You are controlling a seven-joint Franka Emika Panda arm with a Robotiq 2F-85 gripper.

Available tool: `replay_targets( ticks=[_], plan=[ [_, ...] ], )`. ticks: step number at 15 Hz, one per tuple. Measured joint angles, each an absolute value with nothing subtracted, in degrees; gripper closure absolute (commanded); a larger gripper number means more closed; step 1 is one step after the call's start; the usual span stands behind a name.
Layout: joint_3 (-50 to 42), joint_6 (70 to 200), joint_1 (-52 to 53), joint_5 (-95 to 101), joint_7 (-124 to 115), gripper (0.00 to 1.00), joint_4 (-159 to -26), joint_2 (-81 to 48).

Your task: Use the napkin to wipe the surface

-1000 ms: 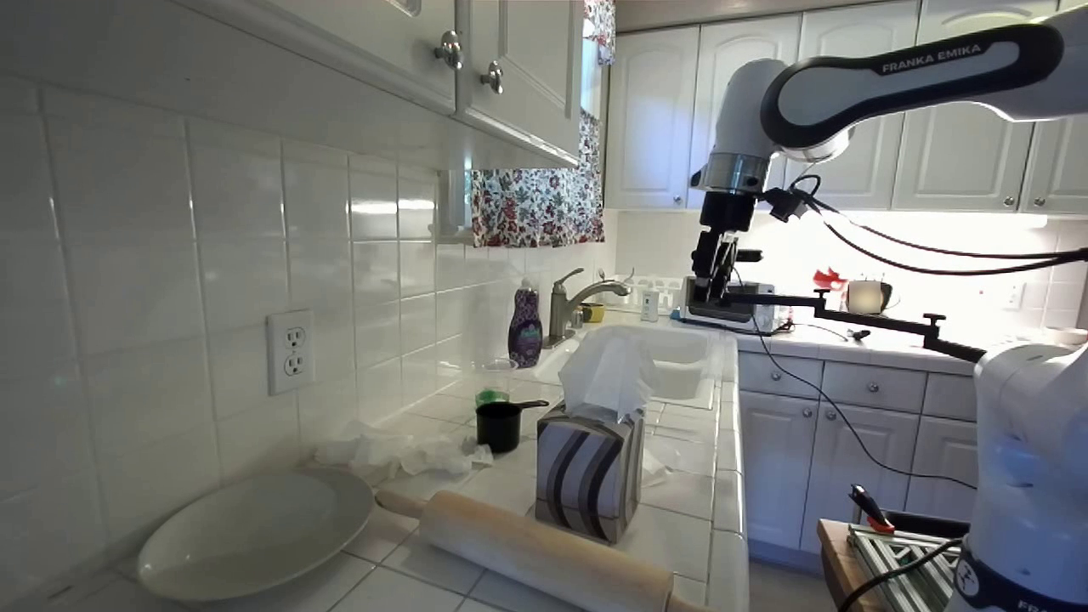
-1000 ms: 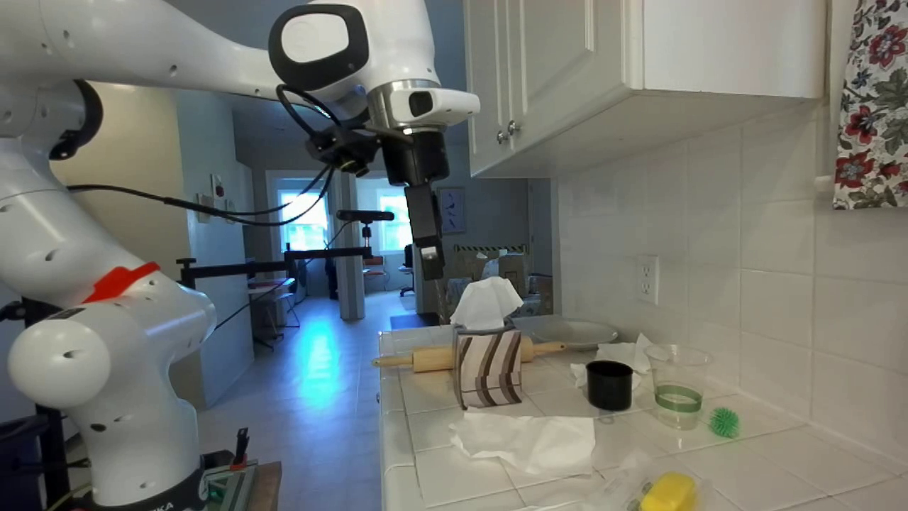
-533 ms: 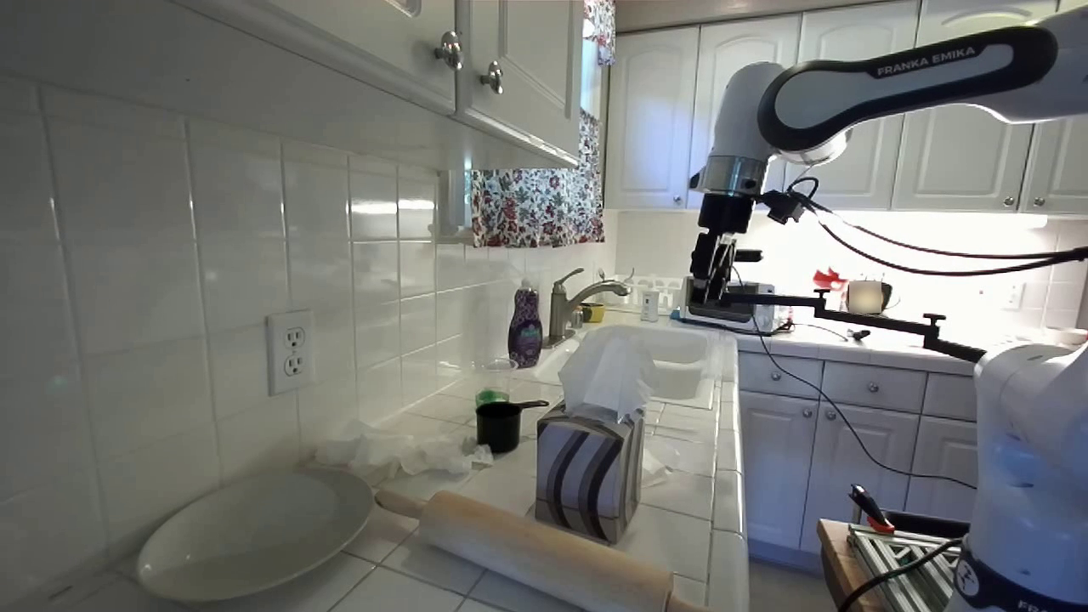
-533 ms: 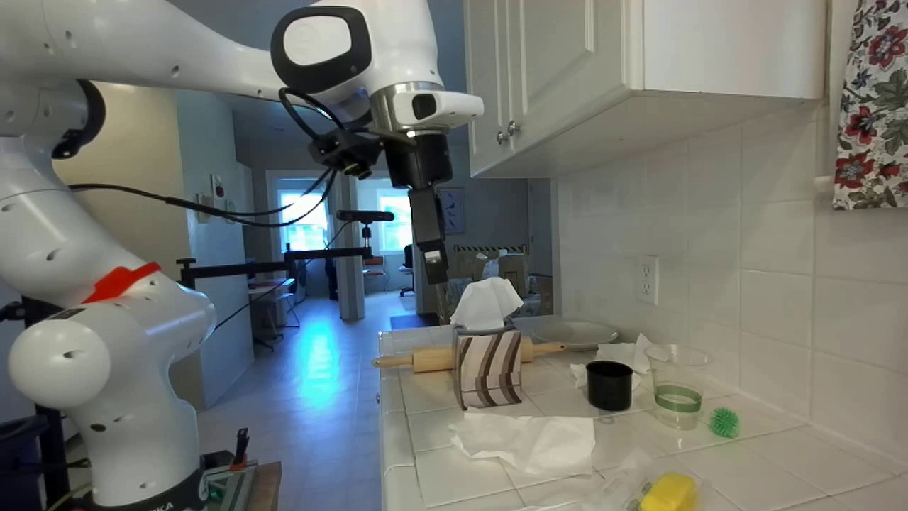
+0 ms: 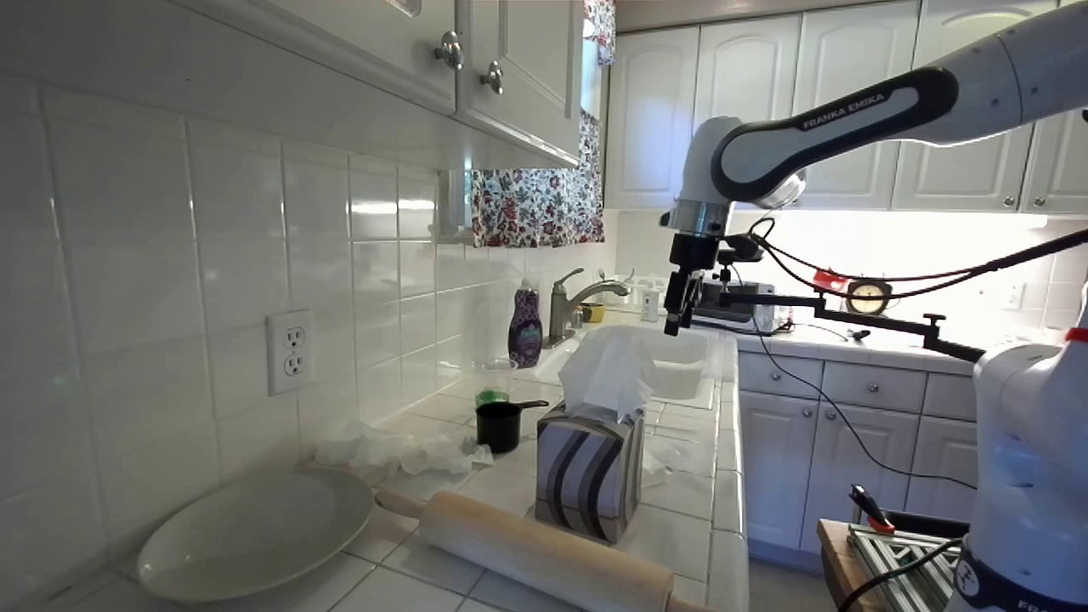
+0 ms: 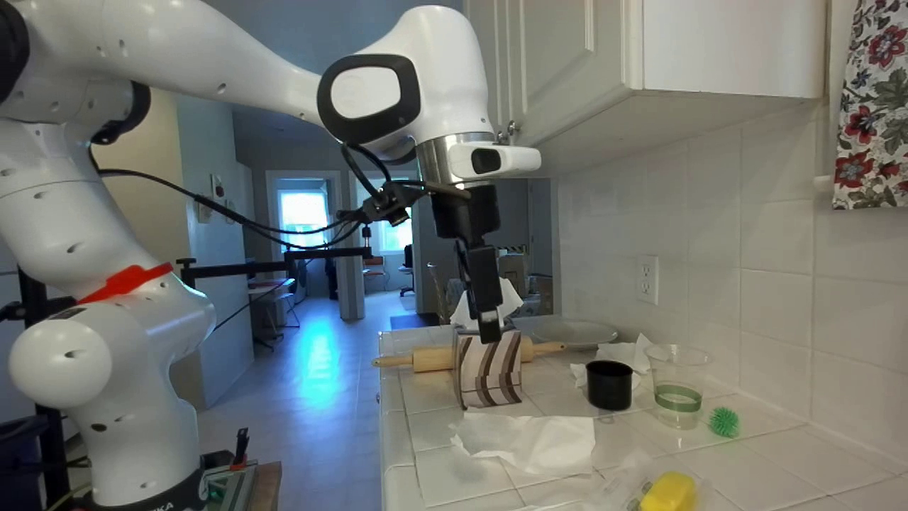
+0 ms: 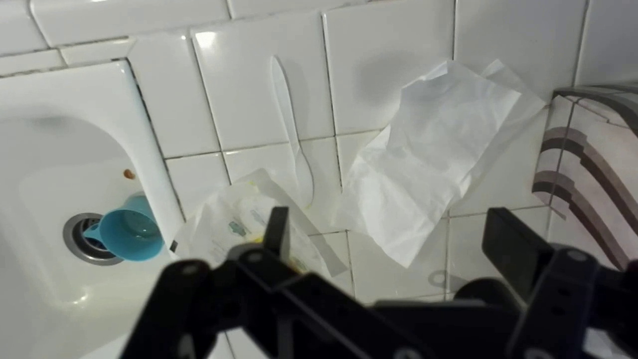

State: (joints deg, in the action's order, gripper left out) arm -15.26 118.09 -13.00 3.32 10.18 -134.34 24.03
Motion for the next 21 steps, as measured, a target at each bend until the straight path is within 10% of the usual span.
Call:
replay_targets(
  ticks=[21],
  plan=[
    [-14.3, 126.4, -11.9, -4.2, 2.5, 0.00, -131.0, 10.3]
  ],
)
